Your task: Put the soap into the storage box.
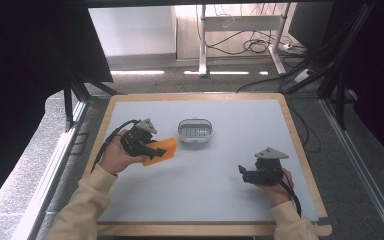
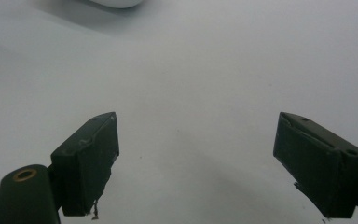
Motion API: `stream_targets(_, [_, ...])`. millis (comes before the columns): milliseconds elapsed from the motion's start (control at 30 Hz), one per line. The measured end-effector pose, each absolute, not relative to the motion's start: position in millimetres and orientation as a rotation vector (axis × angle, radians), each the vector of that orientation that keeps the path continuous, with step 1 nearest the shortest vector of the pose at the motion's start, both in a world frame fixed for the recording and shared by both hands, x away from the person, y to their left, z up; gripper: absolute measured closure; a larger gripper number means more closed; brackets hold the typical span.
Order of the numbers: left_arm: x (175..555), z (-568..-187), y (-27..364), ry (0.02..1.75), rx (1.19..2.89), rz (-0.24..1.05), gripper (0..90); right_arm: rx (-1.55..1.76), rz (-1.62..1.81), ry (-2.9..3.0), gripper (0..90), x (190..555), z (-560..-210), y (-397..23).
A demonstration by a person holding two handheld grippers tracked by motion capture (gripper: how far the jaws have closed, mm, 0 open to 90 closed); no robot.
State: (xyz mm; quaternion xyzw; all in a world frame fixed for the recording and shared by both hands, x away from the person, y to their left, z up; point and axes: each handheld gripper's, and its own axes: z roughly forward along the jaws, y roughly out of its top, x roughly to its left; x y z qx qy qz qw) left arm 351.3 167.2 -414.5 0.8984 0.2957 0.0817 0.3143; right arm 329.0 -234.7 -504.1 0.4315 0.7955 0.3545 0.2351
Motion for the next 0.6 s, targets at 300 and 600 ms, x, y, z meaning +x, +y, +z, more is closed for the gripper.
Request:
stream_targets(300, [364,-407,167,0.778,2.366,0.225,62.1,1.186,0.975,2.181,14.3,329,-504,-235])
stream_targets(600, [375,-402,166,0.757,2.350,0.205,62.1,1.182,0.974,2.181,14.3,329,-504,-234])
